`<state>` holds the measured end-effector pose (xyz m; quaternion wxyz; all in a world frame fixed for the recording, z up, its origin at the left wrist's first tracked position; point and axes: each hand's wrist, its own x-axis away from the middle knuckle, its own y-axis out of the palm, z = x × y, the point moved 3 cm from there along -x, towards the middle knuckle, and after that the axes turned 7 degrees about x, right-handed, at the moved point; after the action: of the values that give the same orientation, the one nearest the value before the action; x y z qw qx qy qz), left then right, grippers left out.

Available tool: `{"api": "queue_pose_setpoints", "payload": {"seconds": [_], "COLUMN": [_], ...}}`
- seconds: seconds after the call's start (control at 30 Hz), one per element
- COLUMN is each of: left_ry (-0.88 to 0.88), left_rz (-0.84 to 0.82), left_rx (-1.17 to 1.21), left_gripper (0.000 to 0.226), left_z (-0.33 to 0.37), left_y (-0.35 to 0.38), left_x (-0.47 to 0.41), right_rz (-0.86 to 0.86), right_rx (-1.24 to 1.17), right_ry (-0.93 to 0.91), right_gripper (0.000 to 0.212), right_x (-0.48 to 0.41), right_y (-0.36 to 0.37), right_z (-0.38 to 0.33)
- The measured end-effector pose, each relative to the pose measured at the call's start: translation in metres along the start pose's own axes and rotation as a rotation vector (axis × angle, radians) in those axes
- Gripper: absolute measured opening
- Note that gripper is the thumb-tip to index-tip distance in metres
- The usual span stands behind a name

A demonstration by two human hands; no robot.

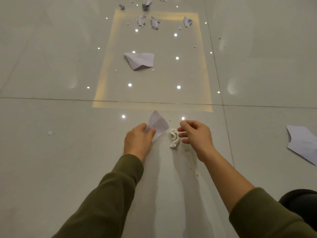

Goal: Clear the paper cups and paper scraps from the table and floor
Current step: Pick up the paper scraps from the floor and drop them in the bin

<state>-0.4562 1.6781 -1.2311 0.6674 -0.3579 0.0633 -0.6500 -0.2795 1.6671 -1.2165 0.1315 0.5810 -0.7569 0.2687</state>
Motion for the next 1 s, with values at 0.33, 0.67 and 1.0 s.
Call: {"api": "queue_pose_setpoints", "payload": {"seconds": [0.33,0.67,1.0], "left_ry": [0.217,0.255,0.420], "left_rz": [-0.177,-0.095,-0.129], "left_rx": [0.145,-0.249,-0.429], "left_gripper": [0.024,0.035,0.025], "left_z": [0.056,0.039,0.033], "left_y": [-0.002,0.028,0.064], "left_x": [0.007,0.005,0.018], "right_rz": [-0.145,0.285,0.218], "right_rx": [-0.049,-0.080,0.012], "right_ry": [-0.121,-0.122,0.013], "right_gripper": [0.011,0.013,0.020], "right_x": [-0.001,-0.013,-0.011], "right_y": [0.007,-0.051,-0.059], "right_z": [-0.028,-0.012,0.022]}}
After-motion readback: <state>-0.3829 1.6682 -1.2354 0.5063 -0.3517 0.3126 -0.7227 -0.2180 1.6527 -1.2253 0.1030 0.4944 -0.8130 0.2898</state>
